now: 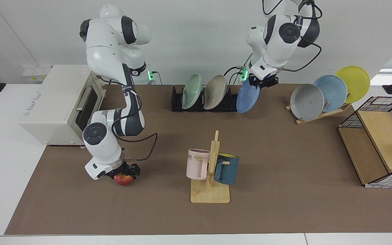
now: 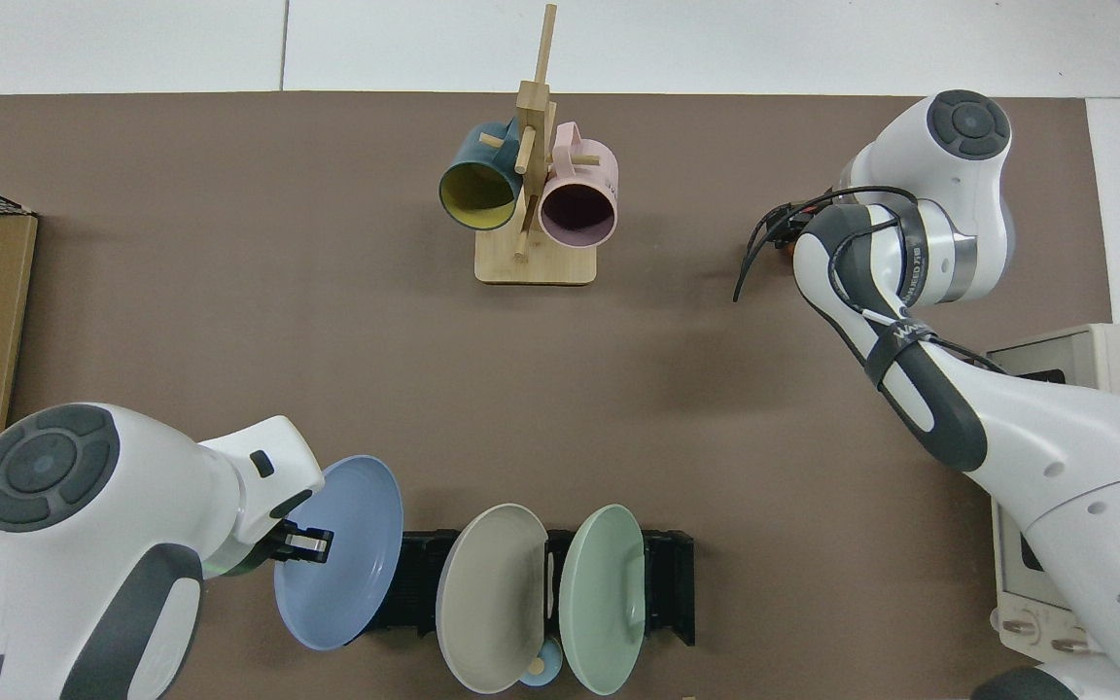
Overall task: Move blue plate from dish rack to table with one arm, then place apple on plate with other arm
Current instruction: 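Grasp the blue plate rim with the left gripper and lift it from the rack, then carry the blue plate with the left gripper toward the table middle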
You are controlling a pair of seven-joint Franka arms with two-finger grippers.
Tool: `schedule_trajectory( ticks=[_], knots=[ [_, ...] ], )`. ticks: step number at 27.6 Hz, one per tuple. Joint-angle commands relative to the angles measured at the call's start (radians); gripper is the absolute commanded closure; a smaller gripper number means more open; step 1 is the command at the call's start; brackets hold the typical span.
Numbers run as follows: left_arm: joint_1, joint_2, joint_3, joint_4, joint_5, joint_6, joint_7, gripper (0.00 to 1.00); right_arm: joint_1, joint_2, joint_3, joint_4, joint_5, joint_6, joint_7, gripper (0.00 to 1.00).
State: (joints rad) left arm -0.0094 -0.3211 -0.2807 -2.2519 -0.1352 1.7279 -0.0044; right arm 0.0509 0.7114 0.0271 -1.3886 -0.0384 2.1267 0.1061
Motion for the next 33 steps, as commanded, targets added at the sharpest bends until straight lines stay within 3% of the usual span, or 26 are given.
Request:
schedule_trajectory(
  ticks=[1,4,6,10,17,25,33],
  knots=[
    [0.02,0.031,0.006,0.08,0.04,-0.028,-0.003,0.99,-0.003,0.002,0.005,-0.01,-0.026,0.025,0.017,0.25],
    [0.037,0.068,0.008,0.12,0.029,-0.013,-0.008,0.99,-0.003,0.002,0.007,-0.01,-0.041,0.025,0.015,0.75],
    [0.045,0.092,0.014,0.144,0.023,-0.008,-0.006,0.96,-0.002,0.002,0.007,-0.013,-0.041,0.025,0.018,1.0],
    [0.048,0.12,0.047,0.17,-0.001,0.018,0.006,0.96,0.001,0.0,0.005,-0.015,-0.041,0.024,0.024,1.0],
    [0.048,0.191,0.143,0.17,-0.194,0.124,0.081,0.95,0.014,-0.035,0.002,-0.013,-0.041,-0.027,0.026,1.0],
    [0.066,0.323,0.15,0.169,-0.411,0.246,0.135,0.96,0.014,-0.098,0.007,-0.015,-0.04,-0.105,0.024,1.0],
    [0.097,0.412,0.144,0.155,-0.618,0.272,0.273,1.0,0.017,-0.188,0.008,-0.015,-0.034,-0.194,0.023,1.0]
  ],
)
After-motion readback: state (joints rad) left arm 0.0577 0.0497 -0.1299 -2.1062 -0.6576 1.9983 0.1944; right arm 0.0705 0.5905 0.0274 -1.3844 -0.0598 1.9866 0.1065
